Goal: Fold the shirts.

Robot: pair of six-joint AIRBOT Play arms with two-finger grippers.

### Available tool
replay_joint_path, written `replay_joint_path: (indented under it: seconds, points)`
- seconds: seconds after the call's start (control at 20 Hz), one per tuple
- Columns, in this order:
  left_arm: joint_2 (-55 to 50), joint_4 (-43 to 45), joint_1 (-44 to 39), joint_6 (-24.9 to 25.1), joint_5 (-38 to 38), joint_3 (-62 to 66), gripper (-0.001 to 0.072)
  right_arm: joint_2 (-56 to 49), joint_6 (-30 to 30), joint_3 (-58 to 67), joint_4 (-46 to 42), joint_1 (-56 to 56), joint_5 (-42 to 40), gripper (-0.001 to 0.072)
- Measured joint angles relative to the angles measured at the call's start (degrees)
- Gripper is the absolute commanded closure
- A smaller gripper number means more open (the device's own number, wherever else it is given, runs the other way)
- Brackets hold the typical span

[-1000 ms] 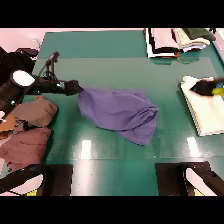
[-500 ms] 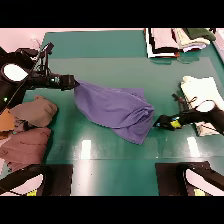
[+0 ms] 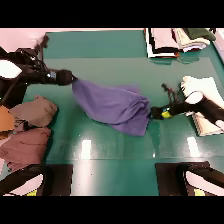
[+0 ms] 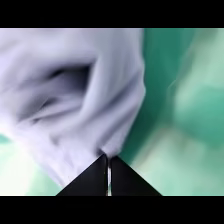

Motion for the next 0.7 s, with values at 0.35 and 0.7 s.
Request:
replay_joint_path:
  seconds: [0.35, 0.7]
  points:
    - [11.91, 5.44, 0.07, -0.2, -0.85, 22.73, 0.0685, 17.68, -0.02, 24.41, -5.95, -9.99, 6.75, 0.0698]
    - [17.53, 7.43, 0.07, -0.22, -1.92, 43.71, 0.0686, 25.73, -0.02, 45.46, -7.06, -19.5, 12.07, 0.0698]
